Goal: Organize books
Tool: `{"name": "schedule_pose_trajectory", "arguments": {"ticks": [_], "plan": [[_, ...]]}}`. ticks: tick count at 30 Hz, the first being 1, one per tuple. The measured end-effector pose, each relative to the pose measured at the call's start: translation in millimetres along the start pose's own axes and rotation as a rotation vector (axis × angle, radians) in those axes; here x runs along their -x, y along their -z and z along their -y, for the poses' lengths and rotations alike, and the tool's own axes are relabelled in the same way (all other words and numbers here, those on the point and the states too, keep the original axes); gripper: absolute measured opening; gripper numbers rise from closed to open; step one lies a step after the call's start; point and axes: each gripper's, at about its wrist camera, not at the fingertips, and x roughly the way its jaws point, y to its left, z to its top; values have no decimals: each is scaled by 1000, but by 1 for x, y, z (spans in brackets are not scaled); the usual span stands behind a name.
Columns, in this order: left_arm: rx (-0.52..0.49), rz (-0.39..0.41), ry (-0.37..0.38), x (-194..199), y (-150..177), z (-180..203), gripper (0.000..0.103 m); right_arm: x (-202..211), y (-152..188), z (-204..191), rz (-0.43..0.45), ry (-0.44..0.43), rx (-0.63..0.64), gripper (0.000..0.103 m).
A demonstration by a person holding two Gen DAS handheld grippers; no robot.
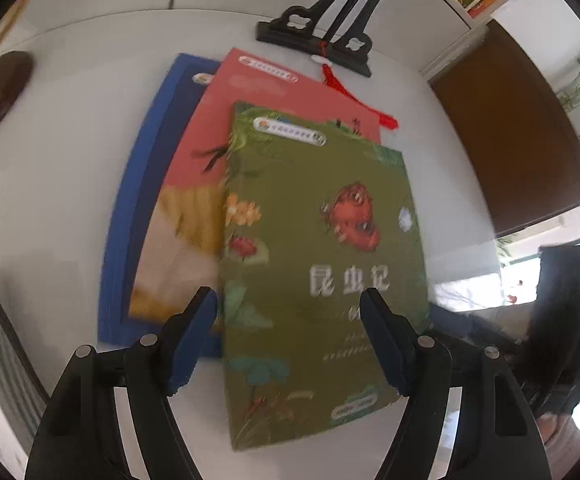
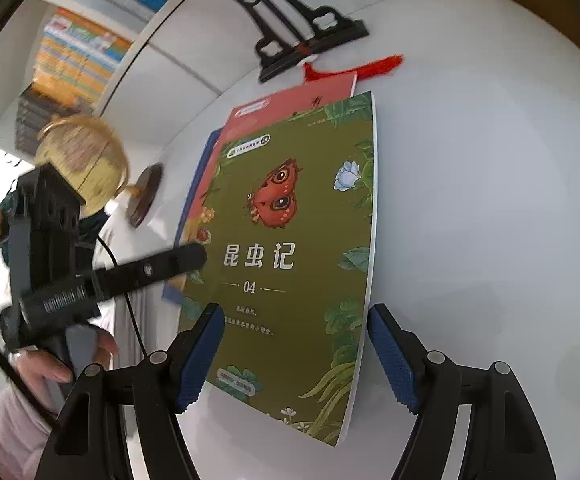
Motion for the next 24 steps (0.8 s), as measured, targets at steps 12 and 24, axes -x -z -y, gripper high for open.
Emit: {"name": "schedule_pose_trajectory", "arguments": {"ticks": [12,24], "plan": [[22,-43,-7,-7,27,7,98,5,-6,5,28,-44,2,75],[109,-36,35,-7,25,5,96,3,-7,1,8,-41,28,77]]}}
